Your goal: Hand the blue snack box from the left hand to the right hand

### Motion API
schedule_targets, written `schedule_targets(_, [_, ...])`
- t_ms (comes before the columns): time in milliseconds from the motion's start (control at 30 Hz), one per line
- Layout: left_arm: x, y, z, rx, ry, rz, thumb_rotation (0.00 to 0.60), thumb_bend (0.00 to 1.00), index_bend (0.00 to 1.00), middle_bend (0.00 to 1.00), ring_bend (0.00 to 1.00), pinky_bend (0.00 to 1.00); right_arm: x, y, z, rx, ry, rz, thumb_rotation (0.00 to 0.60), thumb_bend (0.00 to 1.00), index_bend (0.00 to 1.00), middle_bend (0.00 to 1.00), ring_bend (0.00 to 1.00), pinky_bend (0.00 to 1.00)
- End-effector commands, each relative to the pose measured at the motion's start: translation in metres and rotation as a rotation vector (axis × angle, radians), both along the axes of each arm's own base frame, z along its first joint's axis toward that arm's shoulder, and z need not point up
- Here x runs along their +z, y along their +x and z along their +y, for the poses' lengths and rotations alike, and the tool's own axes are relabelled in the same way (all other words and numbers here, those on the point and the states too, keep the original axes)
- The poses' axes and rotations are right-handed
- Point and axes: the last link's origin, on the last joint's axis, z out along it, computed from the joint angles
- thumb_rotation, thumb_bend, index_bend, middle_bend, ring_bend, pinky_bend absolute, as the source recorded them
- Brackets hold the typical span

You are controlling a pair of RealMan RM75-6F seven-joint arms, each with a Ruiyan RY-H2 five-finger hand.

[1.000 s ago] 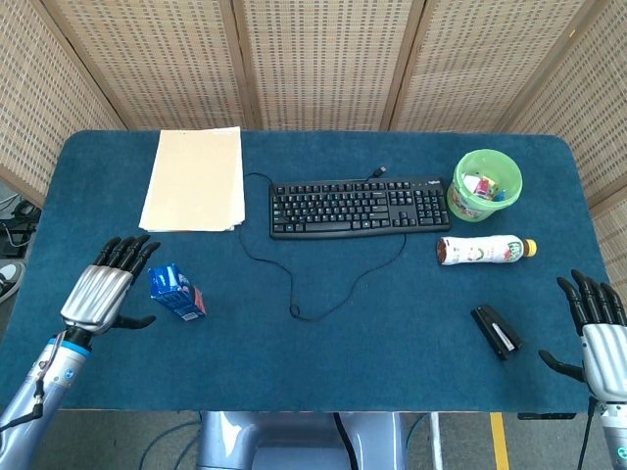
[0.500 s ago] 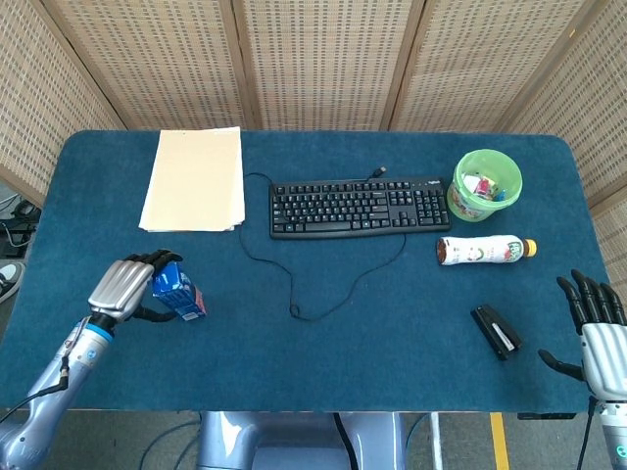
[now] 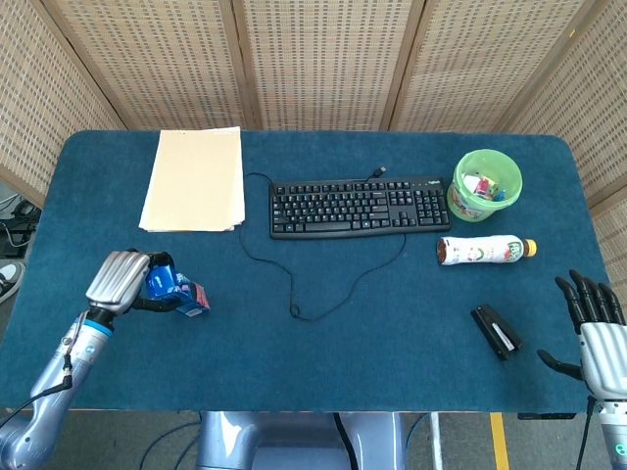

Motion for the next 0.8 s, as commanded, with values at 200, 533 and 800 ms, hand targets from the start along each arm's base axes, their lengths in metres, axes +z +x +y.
schedule_targets(200, [0.022, 0.035, 0.017, -0.084, -0.011, -0.097, 0.6, 0.13, 0.65, 0.59, 0.57, 0.44, -0.011, 0.01, -0.018, 0.0, 0.109, -0.093, 0.6, 0.0, 0.05, 0.0, 0.0, 0.0])
schedule_targets(533, [0.019, 0.102, 0.032, -0.216, -0.106, -0.442, 0.6, 0.13, 0.65, 0.59, 0.57, 0.44, -0.013, 0.035, -0.068, 0.008, 0.278, -0.318, 0.6, 0.0, 0.05, 0.0, 0.0, 0.0])
schedule_targets(800, [-0.017, 0.109, 0.039, -0.066, -0.215, -1.029, 0.6, 0.13, 0.67, 0.59, 0.57, 0.42, -0.003, 0.044, -0.095, 0.019, 0.284, -0.321, 0.6, 0.0, 0.05, 0.0, 0.0, 0.0])
